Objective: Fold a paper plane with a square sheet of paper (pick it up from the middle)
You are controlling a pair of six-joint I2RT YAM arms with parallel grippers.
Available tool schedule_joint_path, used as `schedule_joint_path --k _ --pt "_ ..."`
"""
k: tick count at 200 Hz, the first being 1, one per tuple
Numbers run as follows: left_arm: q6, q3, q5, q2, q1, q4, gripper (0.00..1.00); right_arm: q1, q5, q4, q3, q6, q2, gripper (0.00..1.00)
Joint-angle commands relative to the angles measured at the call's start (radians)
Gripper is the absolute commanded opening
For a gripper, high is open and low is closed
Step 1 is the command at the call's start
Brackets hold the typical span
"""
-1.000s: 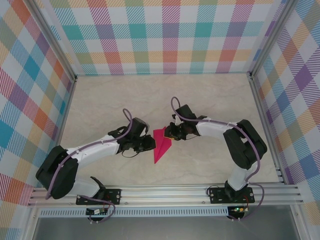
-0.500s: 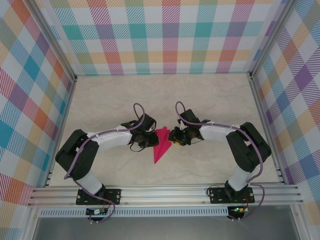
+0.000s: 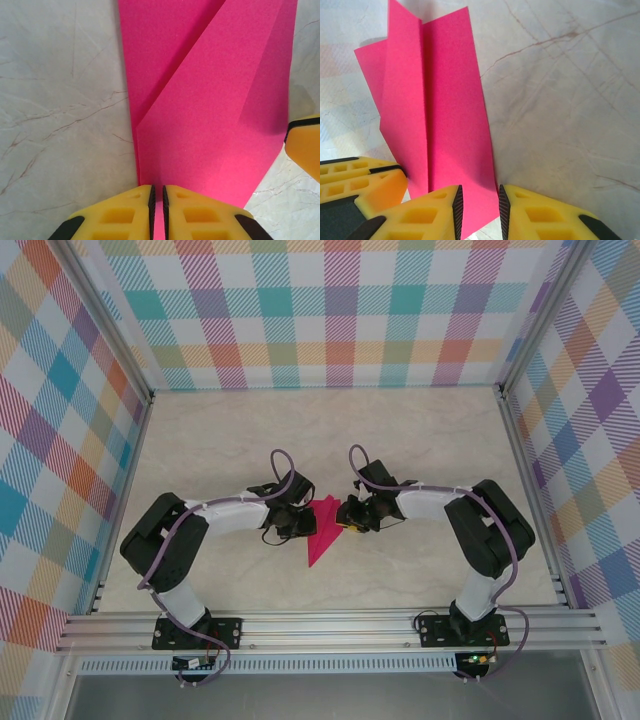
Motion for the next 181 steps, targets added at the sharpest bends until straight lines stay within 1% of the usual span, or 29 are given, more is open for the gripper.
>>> schedule_joint_path --k 1,54,102,127,181 --pt "0.016 0.004 0.007 0.025 0.012 -0.014 0.15 -0.001 -0.036 0.028 -0.003 0.005 0.017 0.27" --pt "0.019 0.002 0.012 0.044 0.012 -0.017 0.15 -0.001 -0.041 0.029 0.005 0.007 0.029 0.27" --pt "0.019 -0.008 0.008 0.038 0.012 -0.019 0.15 -0.001 -0.078 0.071 0.016 0.009 0.031 0.31" --pt "0.02 -0.01 0.008 0.037 0.013 -0.02 0.15 -0.005 -0.044 0.034 0.052 -0.019 0.041 0.33" --pt "0.018 -0.009 0.015 0.038 0.012 -0.014 0.15 -0.039 -0.059 0.034 0.112 -0.066 0.1 0.35"
